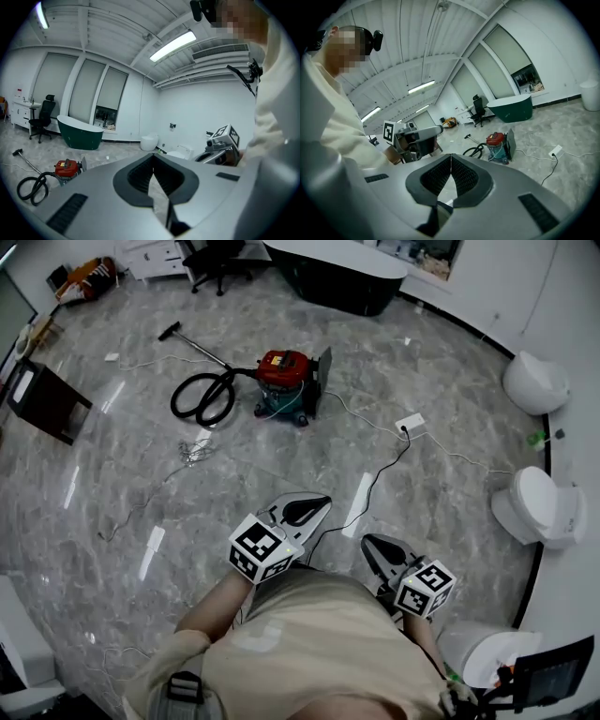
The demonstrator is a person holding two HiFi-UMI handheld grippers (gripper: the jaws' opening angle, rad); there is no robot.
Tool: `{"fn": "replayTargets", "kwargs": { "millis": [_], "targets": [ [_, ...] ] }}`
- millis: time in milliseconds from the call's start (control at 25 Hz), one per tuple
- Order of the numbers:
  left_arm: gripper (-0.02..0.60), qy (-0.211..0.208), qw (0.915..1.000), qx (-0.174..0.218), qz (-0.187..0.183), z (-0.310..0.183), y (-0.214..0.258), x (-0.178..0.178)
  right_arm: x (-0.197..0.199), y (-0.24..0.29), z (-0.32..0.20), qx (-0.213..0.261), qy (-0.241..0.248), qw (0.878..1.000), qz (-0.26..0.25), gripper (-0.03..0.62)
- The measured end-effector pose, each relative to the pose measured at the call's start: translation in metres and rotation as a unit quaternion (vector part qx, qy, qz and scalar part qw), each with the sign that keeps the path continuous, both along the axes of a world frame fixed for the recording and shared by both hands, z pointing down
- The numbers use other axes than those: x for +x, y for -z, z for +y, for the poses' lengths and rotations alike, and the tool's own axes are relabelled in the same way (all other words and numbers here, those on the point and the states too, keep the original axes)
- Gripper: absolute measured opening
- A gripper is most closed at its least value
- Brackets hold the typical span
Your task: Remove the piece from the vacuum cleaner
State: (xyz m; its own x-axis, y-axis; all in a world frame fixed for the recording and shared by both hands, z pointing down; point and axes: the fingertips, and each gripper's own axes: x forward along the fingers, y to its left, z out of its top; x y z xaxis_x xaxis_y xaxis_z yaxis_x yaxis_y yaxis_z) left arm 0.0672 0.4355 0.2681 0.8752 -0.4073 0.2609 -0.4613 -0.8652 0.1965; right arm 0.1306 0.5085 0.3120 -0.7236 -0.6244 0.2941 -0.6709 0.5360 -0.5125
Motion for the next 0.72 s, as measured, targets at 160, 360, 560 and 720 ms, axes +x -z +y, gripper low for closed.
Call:
{"fn": "replayTargets", "kwargs": {
  "millis": [160,360,560,720],
  "targets": [
    [0.005,0.016,0.9998,-0.010,0.009,-0.039,0.002,-0.044,-0.048,0.005,-0.036,-0.001,0.043,0.998,0.036,0.003],
    [0.005,0.031,0.9993,-0.009,0.018,-0.085,0.008,-0.106,-0.107,0.010,-0.083,0.002,0.075,0.995,0.058,0.003],
    [0.005,0.034,0.9993,0.005,0.013,-0.114,0.008,-0.147,-0.149,0.007,-0.117,-0.017,0.092,0.994,0.055,0.003],
    [0.005,0.054,0.9983,-0.004,0.022,-0.129,0.003,-0.176,-0.179,0.005,-0.134,-0.018,0.125,0.989,0.074,0.003]
  ]
}}
